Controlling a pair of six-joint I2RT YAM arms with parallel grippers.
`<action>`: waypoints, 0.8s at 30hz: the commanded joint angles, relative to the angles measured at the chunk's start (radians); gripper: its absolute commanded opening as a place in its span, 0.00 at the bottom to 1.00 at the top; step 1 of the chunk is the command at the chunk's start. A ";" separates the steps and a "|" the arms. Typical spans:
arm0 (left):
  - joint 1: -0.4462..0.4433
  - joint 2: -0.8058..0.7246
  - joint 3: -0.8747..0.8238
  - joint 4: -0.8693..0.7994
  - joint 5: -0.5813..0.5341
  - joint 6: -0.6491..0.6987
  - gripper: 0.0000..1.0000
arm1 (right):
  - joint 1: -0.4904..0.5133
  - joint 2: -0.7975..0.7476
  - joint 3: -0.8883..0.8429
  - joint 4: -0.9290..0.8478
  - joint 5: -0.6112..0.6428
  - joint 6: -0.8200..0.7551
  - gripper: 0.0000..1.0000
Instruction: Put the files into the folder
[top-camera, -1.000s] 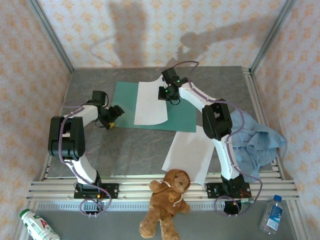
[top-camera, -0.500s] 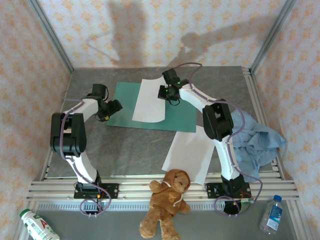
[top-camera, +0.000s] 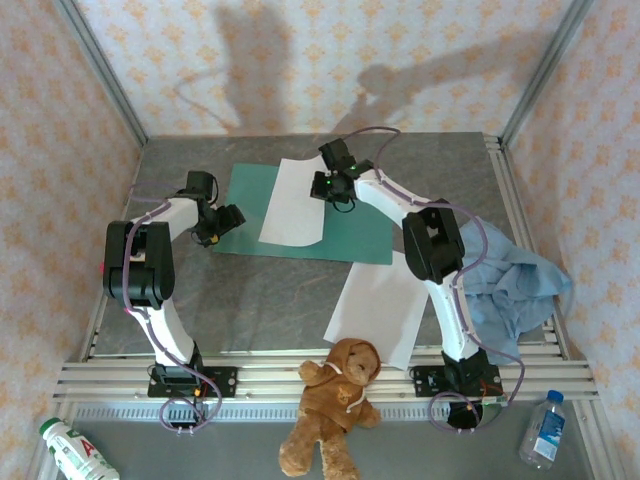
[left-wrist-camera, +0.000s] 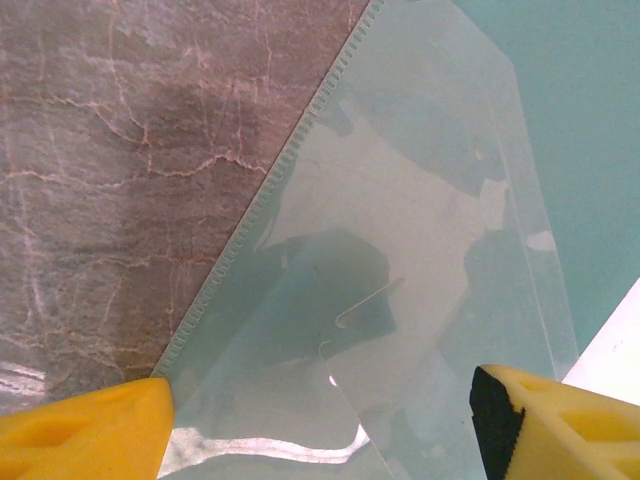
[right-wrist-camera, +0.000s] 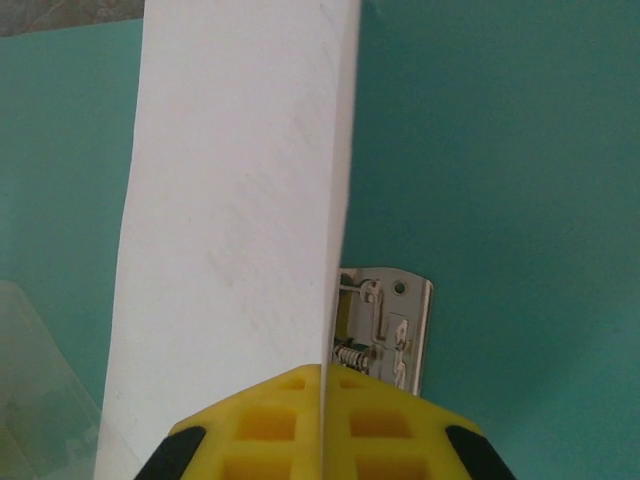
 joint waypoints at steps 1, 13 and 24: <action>0.009 0.013 -0.026 0.014 0.026 0.005 0.79 | 0.011 -0.001 0.021 0.043 0.014 0.025 0.00; 0.008 0.019 -0.034 0.021 0.050 0.000 0.77 | 0.028 -0.015 -0.077 0.105 0.027 -0.014 0.00; 0.009 0.016 -0.042 0.022 0.058 -0.001 0.76 | 0.028 -0.008 -0.119 0.161 0.017 -0.005 0.00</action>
